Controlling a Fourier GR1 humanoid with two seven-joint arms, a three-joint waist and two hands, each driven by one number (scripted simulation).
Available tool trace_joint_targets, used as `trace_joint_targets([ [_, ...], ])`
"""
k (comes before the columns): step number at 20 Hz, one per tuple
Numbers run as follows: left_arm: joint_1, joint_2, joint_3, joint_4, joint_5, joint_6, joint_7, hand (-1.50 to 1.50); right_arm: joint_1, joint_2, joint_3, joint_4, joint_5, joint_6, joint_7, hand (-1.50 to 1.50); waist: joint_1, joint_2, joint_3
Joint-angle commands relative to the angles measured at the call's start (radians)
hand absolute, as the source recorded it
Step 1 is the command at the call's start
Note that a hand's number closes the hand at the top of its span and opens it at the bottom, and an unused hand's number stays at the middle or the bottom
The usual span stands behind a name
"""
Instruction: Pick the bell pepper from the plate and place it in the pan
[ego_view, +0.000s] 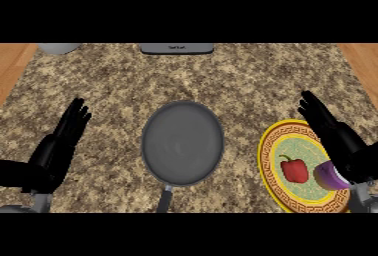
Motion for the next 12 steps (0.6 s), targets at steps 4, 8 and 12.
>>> trace_joint_targets([
  [4, -0.017, 0.125, 0.079, 0.151, -0.069, 0.059, 0.129, 0.00, -0.049, 0.027, 0.011, -0.128, -0.127, 0.210, -0.197, -1.50, 0.015, 0.010, 0.012],
  [8, 0.046, 0.130, 0.076, 0.200, -0.083, 0.089, 0.146, 0.00, -0.088, -0.199, -0.137, -0.130, 0.184, 0.096, -0.230, 1.50, -0.052, -0.012, -0.018],
  [12, 0.011, 0.152, 0.101, 0.234, -0.080, 0.113, 0.228, 0.00, 0.078, 0.168, -0.254, -0.019, -0.140, -0.015, -0.450, 1.50, -0.036, 0.013, 0.016],
])
